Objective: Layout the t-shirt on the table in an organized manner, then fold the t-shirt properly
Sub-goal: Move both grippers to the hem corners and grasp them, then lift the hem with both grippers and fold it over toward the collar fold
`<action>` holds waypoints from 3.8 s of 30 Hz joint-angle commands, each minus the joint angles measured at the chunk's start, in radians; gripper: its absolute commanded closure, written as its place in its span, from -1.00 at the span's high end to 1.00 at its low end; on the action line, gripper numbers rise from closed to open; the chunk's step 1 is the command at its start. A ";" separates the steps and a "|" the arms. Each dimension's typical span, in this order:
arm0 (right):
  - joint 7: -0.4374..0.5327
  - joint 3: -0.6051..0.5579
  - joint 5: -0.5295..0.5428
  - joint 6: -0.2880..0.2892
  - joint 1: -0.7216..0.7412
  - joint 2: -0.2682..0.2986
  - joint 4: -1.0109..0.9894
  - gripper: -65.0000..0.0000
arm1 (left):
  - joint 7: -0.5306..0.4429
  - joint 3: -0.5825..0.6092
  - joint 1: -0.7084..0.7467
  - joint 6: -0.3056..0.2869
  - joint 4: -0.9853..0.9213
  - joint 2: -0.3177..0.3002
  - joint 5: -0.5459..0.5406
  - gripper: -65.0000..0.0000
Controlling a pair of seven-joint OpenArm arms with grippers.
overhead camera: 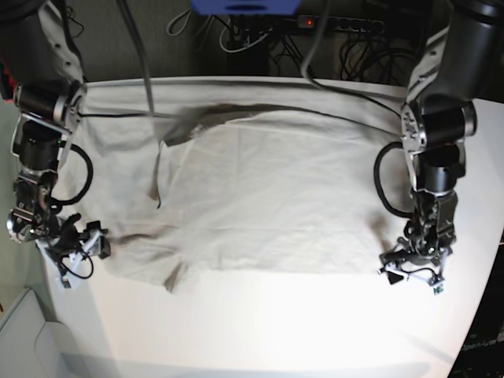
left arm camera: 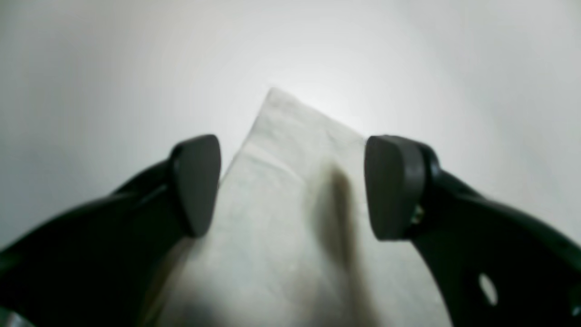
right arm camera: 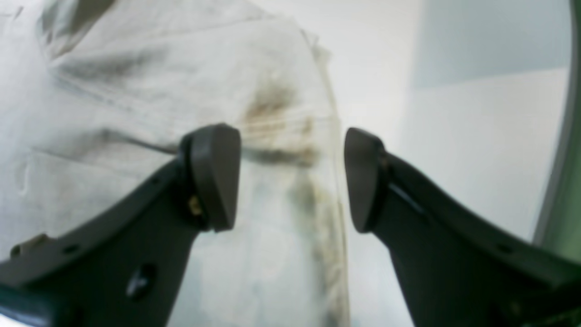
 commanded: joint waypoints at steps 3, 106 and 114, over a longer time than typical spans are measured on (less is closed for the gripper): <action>0.097 0.004 0.019 -0.002 0.037 0.024 -0.040 0.15 | -0.061 0.001 -0.037 -0.004 -0.008 -0.011 0.032 0.48; 0.026 0.133 0.053 -0.002 -0.368 -0.042 0.603 -0.99 | 0.417 -0.180 0.469 0.004 0.920 -0.005 -0.249 -0.99; -0.014 0.133 0.053 -0.002 -0.429 -0.048 0.730 -0.99 | 0.474 -0.263 0.521 0.004 1.024 0.025 -0.249 -0.99</action>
